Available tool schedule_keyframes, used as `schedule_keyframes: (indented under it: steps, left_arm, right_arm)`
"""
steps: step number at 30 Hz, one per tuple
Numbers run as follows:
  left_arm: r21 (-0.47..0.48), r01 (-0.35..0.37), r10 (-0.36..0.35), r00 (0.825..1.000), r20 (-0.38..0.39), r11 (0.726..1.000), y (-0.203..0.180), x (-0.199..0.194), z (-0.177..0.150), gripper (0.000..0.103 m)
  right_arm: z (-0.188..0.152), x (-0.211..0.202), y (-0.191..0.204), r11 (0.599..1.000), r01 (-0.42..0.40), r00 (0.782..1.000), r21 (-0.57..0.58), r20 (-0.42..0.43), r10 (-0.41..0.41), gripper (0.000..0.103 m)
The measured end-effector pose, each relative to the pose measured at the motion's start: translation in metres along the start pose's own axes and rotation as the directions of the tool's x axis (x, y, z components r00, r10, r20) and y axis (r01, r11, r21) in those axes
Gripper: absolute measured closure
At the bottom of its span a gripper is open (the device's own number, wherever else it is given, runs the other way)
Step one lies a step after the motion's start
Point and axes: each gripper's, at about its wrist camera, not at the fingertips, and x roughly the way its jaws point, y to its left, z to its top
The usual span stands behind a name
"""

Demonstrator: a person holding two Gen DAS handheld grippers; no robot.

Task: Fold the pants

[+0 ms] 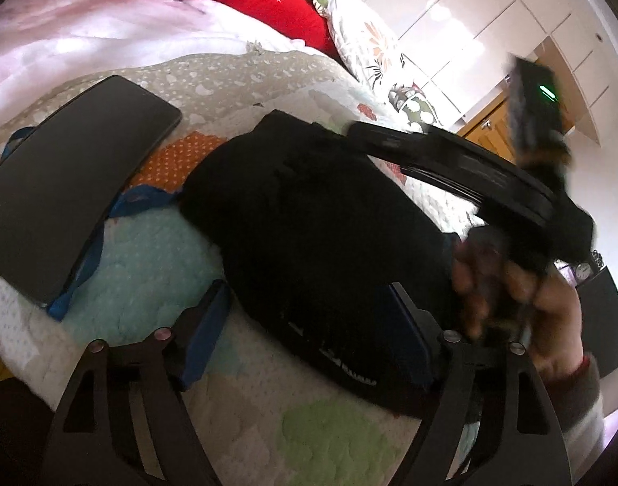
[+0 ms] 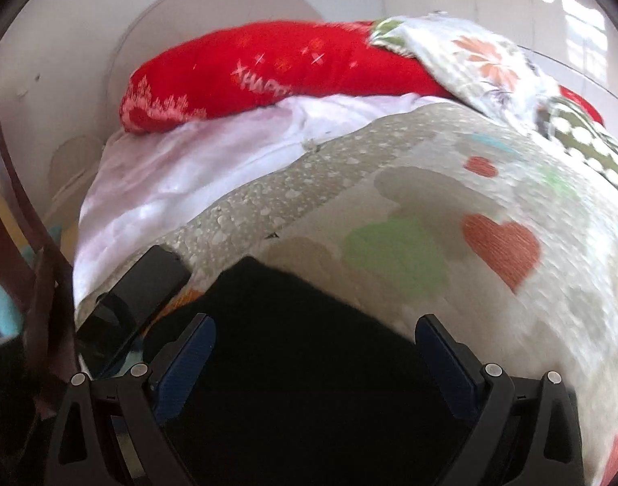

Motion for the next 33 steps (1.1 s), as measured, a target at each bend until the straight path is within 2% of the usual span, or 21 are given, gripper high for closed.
schedule_keyframes:
  steps: [4, 5, 6, 7, 8, 9, 11, 13, 16, 17, 19, 21, 22, 23, 24, 25, 27, 30, 33]
  left_arm:
    - [0.005, 0.019, -0.019, 1.000, 0.021, 1.000, 0.002, 0.003, 0.002, 0.024]
    - [0.005, 0.026, -0.026, 0.999, 0.026, 1.000, 0.002, 0.004, 0.003, 0.024]
    - [0.003, 0.041, -0.041, 0.999, 0.032, 0.999, 0.003, 0.004, 0.004, 0.025]
    - [0.000, 0.054, -0.054, 0.998, 0.041, 0.999, 0.004, 0.004, 0.005, 0.036]
    - [0.003, 0.062, -0.062, 0.997, 0.047, 0.998, 0.004, 0.005, 0.006, 0.066]
    - [0.009, 0.024, -0.024, 0.999, 0.041, 1.000, 0.004, 0.006, 0.007, 0.073]
    - [0.015, 0.026, -0.027, 0.998, 0.056, 1.000, 0.003, 0.003, 0.008, 0.082]
    - [0.075, 0.041, -0.049, 0.992, 0.116, 0.996, -0.011, -0.014, 0.008, 0.088]
    - [0.258, 0.065, -0.117, 0.974, 0.194, 0.964, -0.057, -0.041, 0.001, 0.089]
    - [0.332, 0.058, -0.134, 0.969, 0.208, 0.941, -0.077, -0.046, -0.004, 0.089]
    - [0.476, 0.053, -0.177, 0.959, 0.220, 0.878, -0.118, -0.052, -0.021, 0.089]
    - [0.607, 0.065, -0.216, 0.960, 0.179, 0.792, -0.157, -0.047, -0.046, 0.089]
    - [0.644, 0.069, -0.220, 0.963, 0.157, 0.762, -0.170, -0.041, -0.056, 0.089]
    - [0.674, 0.082, -0.224, 0.966, 0.126, 0.734, -0.181, -0.033, -0.068, 0.089]
    - [0.698, 0.112, -0.229, 0.971, 0.076, 0.708, -0.191, -0.021, -0.082, 0.089]
    - [0.707, 0.137, -0.226, 0.974, 0.033, 0.694, -0.197, -0.011, -0.092, 0.089]
    - [0.718, 0.185, -0.197, 0.978, -0.068, 0.671, -0.206, 0.015, -0.113, 0.088]
    - [0.739, 0.202, -0.162, 0.979, -0.126, 0.643, -0.212, 0.024, -0.130, 0.087]
    - [0.740, 0.237, -0.199, 0.970, -0.142, 0.630, -0.204, 0.009, -0.123, 0.083]
  right_arm:
    - [0.012, 0.039, 0.019, 0.993, -0.007, 0.998, -0.122, -0.069, -0.001, 0.006]
    - [0.010, 0.048, 0.022, 0.990, -0.011, 0.996, -0.140, -0.088, -0.001, 0.017]
    - [0.008, 0.054, 0.022, 0.990, -0.054, 0.994, -0.128, -0.104, 0.041, 0.026]
    - [0.007, 0.054, 0.020, 0.991, -0.101, 0.991, -0.089, -0.093, 0.093, 0.042]
    - [0.006, 0.052, 0.018, 0.992, -0.113, 0.991, -0.059, -0.077, 0.108, 0.055]
    - [0.005, 0.047, 0.015, 0.995, -0.091, 0.994, -0.041, -0.057, 0.089, 0.061]
    - [0.004, 0.033, 0.010, 0.995, -0.097, 0.995, -0.004, -0.023, 0.097, 0.077]
    - [0.001, 0.006, 0.002, 0.992, -0.122, 0.992, 0.037, 0.035, 0.120, 0.081]
    - [-0.006, -0.052, -0.009, 0.991, -0.114, 0.983, 0.064, 0.154, 0.103, 0.081]
    - [-0.010, -0.074, -0.017, 0.990, -0.117, 0.976, 0.085, 0.195, 0.099, 0.081]
    - [-0.027, -0.119, -0.034, 0.986, -0.098, 0.963, 0.132, 0.261, 0.061, 0.081]
    - [-0.050, -0.158, -0.054, 0.978, -0.054, 0.954, 0.200, 0.300, -0.008, 0.080]
    - [-0.063, -0.173, -0.064, 0.969, -0.017, 0.952, 0.247, 0.302, -0.060, 0.071]
    - [-0.083, -0.189, -0.077, 0.946, 0.067, 0.945, 0.318, 0.283, -0.162, 0.051]
    - [-0.095, -0.197, -0.085, 0.927, 0.116, 0.938, 0.358, 0.268, -0.221, 0.042]
    - [-0.113, -0.205, -0.095, 0.905, 0.153, 0.932, 0.397, 0.247, -0.266, 0.036]
    - [-0.146, -0.213, -0.112, 0.874, 0.141, 0.944, 0.465, 0.203, -0.260, 0.036]
    - [-0.187, -0.213, -0.124, 0.825, 0.069, 0.963, 0.561, 0.179, -0.202, 0.036]
    - [-0.215, -0.205, -0.127, 0.788, 0.020, 0.971, 0.616, 0.175, -0.161, 0.033]
